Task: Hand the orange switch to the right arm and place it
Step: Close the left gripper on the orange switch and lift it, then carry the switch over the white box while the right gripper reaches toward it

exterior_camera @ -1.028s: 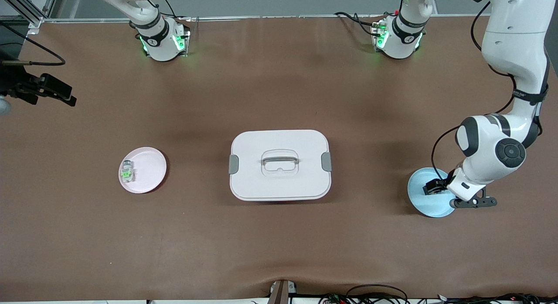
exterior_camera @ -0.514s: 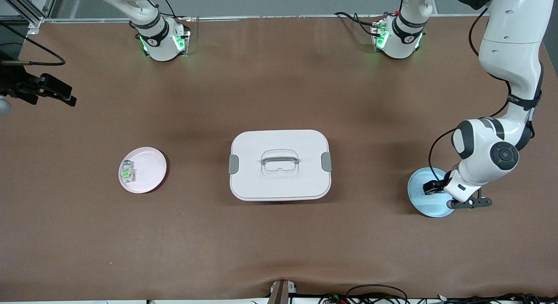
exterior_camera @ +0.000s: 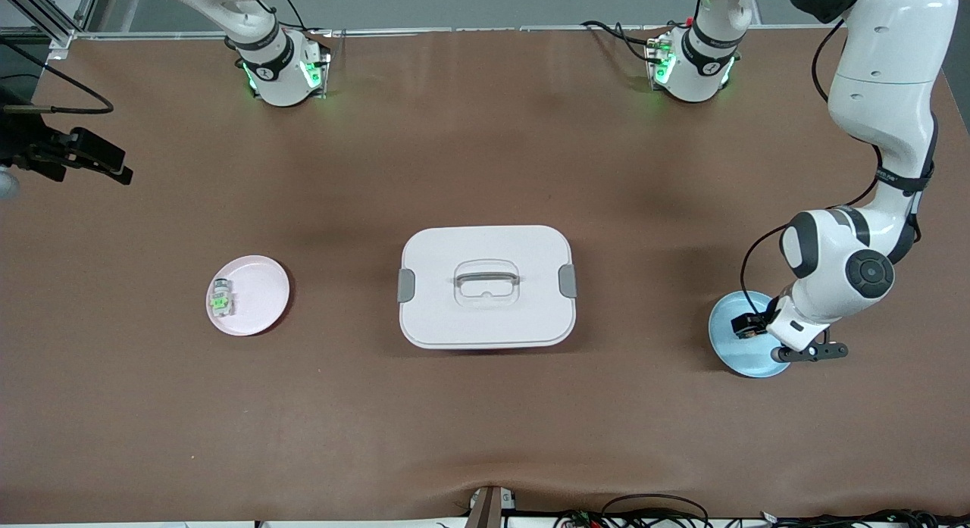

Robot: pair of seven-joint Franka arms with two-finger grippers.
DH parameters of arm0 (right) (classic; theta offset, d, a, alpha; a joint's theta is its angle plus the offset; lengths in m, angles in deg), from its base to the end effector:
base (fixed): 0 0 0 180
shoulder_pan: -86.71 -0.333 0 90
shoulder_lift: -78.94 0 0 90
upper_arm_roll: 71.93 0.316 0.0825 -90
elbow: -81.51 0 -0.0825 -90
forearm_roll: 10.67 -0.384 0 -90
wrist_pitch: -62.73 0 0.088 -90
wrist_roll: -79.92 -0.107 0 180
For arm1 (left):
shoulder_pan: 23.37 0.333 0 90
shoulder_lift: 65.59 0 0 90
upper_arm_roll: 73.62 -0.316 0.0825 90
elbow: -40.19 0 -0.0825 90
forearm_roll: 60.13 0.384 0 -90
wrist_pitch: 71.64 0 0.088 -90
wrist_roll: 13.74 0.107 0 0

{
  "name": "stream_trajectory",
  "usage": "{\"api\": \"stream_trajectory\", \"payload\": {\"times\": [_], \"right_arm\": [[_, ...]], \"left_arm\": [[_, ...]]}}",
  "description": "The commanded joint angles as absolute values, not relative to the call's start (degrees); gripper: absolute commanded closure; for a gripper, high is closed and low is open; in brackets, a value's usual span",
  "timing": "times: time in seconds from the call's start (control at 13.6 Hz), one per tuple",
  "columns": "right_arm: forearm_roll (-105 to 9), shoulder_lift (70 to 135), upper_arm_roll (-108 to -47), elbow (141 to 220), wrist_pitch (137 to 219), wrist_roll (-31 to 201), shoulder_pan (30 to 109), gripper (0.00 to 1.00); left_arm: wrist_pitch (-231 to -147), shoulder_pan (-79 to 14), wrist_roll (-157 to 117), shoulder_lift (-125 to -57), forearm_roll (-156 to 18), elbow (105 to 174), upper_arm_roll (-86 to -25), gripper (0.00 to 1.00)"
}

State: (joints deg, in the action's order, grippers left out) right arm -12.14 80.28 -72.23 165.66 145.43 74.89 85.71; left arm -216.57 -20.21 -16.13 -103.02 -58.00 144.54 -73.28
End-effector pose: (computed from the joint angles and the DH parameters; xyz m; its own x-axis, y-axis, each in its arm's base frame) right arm 0.5488 0.0098 0.6483 0.9961 -0.0722 -0.0507 -0.0734 -0.9971 -0.0211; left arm 0.6529 0.0320 0.1811 0.9965 0.0618 0.0555 0.0628 -0.9979 -0.0171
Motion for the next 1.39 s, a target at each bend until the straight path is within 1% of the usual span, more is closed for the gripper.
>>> {"api": "stream_trajectory", "payload": {"times": [0.0,0.07,0.15,0.22,0.44,0.73,0.95,1.1,1.32], "right_arm": [[-11.5,78.9,-72.4,166.8,145.4,75.5,85.7,0.00],[-11.5,78.9,-72.4,166.9,145.4,75.5,85.7,0.00],[-11.5,78.9,-72.4,166.9,145.4,75.5,85.8,0.00],[-11.5,78.9,-72.4,166.9,145.4,75.5,85.8,0.00],[-11.5,78.9,-72.4,166.9,145.5,75.5,85.8,0.00],[-11.5,79.0,-72.5,166.7,145.8,75.5,86.0,0.00],[-11.5,79.0,-72.6,166.5,146.0,75.5,86.0,0.00],[-11.5,79.1,-72.5,166.3,146.0,75.5,86.0,0.00],[-11.4,79.5,-72.5,165.0,146.0,74.6,85.8,0.00]], "left_arm": [[-217.5,-19.9,-16.2,-103.0,-58.9,144.9,-72.9,0.41],[-217.5,-19.9,-15.4,-102.9,-58.9,145.0,-73.0,0.66],[-217.2,-19.9,-15.2,-102.3,-58.9,145.1,-73.0,0.87],[-217.0,-19.9,-14.9,-101.8,-58.9,145.2,-72.9,1.00],[-214.7,-19.9,-14.7,-98.6,-58.7,145.6,-72.9,1.00],[-203.3,-19.7,-15.1,-90.7,-58.9,145.1,-68.8,1.00],[-196.5,-19.7,-15.9,-86.8,-62.2,144.2,-66.5,1.00],[-192.4,-19.9,-17.2,-85.3,-69.1,143.1,-66.1,1.00],[-187.1,-20.0,-28.6,-84.0,-72.4,140.3,-61.3,1.00]]}}
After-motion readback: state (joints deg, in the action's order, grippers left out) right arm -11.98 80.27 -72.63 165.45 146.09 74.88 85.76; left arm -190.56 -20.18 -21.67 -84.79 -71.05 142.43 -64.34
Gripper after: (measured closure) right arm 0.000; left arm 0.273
